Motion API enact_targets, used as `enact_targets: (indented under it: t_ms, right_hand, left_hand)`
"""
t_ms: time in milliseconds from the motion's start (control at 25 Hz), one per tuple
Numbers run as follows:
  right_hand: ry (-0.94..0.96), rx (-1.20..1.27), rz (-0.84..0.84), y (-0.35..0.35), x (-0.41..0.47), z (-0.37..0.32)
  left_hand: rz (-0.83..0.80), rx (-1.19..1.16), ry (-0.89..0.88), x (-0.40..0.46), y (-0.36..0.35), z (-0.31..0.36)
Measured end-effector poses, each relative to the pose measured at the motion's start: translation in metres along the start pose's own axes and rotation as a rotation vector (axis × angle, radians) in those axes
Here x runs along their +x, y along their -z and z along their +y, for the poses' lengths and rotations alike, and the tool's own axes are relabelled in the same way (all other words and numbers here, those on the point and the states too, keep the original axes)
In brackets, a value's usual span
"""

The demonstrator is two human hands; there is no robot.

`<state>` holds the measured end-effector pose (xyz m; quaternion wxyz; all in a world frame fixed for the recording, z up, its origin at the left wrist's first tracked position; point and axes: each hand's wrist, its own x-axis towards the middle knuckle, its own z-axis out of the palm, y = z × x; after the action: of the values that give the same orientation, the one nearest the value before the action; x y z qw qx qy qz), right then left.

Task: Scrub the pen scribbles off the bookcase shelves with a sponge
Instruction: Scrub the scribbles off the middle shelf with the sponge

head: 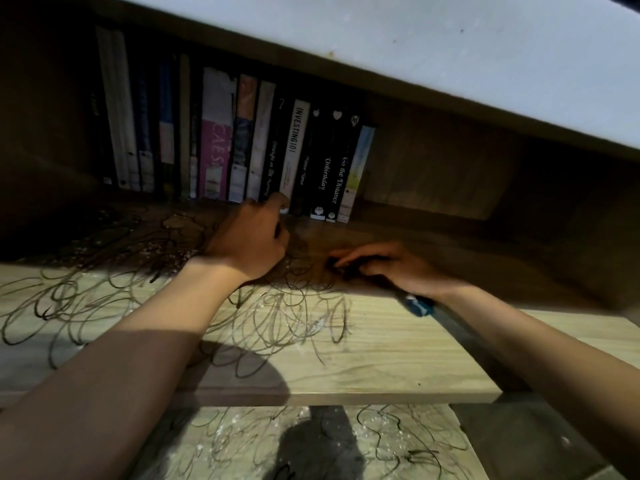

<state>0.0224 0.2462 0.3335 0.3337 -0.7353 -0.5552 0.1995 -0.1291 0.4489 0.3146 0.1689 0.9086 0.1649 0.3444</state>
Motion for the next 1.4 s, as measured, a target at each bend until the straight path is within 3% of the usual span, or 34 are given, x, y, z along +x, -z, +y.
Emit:
enact_targets:
  t_ms: [120,200,320,440,480,600,680,880,960,1040,1120,1200,1400]
  right_hand:
    - [-0.192,-0.079,0.315,0.02,0.014,0.022]
    - [-0.261,-0.161,0.362,0.002,0.029,0.009]
    - [-0.044,-0.218,0.121,-0.029,0.012,-0.02]
    - [0.071,-0.17,-0.157,-0.013,-0.019,-0.023]
    - [0.053,-0.162,-0.106,-0.003,-0.023,-0.015]
    - [-0.189,-0.301,0.353,0.016,-0.004,0.018]
    - [-0.315,-0.329,0.428,0.003,0.017,0.014]
    - [-0.045,-0.234,0.068,-0.042,-0.014,-0.041]
    - [-0.045,-0.235,-0.03,-0.027,-0.036,-0.038]
    - [-0.108,-0.22,0.064,-0.009,-0.038,-0.018]
    - [-0.195,-0.219,0.277,0.005,-0.016,0.006]
    - [-0.286,-0.231,0.348,-0.006,0.008,0.003]
    - [-0.044,-0.232,0.069,-0.04,-0.017,-0.033]
  left_hand:
    - [-0.032,-0.023,-0.021,0.0,-0.002,-0.002]
    - [-0.046,-0.032,-0.012,-0.001,-0.001,-0.002]
    - [-0.046,-0.034,-0.008,-0.001,0.0,-0.001]
    - [-0.035,-0.043,-0.012,-0.002,0.0,0.0]
    - [-0.038,-0.051,-0.014,-0.003,0.0,0.002]
    - [-0.052,-0.046,-0.032,-0.005,0.001,0.008]
    - [-0.041,-0.04,-0.036,-0.005,0.002,0.01]
    - [-0.034,-0.038,-0.015,-0.007,0.004,0.014]
    - [-0.041,-0.047,-0.018,-0.008,0.004,0.015]
    - [-0.057,-0.054,-0.014,-0.009,0.004,0.014]
    - [-0.075,-0.044,0.003,-0.01,0.005,0.014]
    - [-0.078,-0.042,0.013,-0.011,0.006,0.015]
    - [-0.07,-0.031,0.002,-0.01,0.007,0.019]
